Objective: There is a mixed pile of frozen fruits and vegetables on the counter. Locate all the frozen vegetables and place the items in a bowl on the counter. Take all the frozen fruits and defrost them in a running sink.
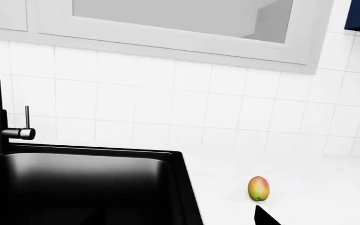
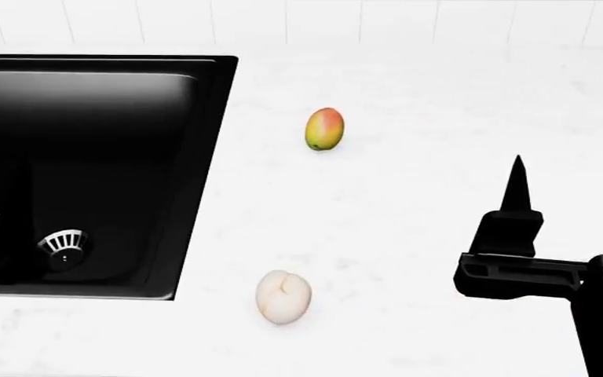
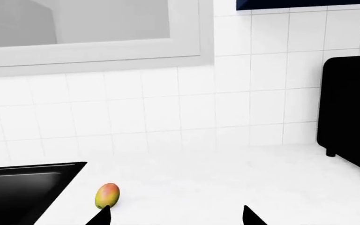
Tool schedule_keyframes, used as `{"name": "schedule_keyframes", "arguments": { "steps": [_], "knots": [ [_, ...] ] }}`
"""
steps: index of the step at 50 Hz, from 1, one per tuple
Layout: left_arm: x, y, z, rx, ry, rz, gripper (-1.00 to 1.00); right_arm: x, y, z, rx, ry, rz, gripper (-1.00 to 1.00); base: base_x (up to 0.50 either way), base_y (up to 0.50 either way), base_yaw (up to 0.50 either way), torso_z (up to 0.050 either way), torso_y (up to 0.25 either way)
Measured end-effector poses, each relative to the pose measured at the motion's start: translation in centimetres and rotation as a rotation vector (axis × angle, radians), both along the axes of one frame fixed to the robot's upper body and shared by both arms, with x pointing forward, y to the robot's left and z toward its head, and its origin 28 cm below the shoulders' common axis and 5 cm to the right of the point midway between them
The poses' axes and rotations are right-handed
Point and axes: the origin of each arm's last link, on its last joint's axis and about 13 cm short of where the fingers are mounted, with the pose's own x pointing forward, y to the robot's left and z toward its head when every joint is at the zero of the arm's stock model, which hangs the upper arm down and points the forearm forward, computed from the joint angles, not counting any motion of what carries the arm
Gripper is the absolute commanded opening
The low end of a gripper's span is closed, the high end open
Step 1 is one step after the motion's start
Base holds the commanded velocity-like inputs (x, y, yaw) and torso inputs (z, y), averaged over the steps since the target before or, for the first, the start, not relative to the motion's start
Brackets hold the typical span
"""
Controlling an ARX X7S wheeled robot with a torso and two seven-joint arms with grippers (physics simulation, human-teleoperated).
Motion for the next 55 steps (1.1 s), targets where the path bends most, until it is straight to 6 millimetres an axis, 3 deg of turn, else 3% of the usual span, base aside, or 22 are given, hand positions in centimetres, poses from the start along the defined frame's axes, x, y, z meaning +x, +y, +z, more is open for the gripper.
{"name": "schedule_keyframes", "arguments": {
  "steps": [55],
  "knots": [
    [-0.06,-0.1,-0.05,0.007,0.006,-0.014,1.0,-0.06,0.06,0.0,-0.015,-0.002,0.001,1.0,0.17,0.0,0.0,0.0,0.0]
  ]
}}
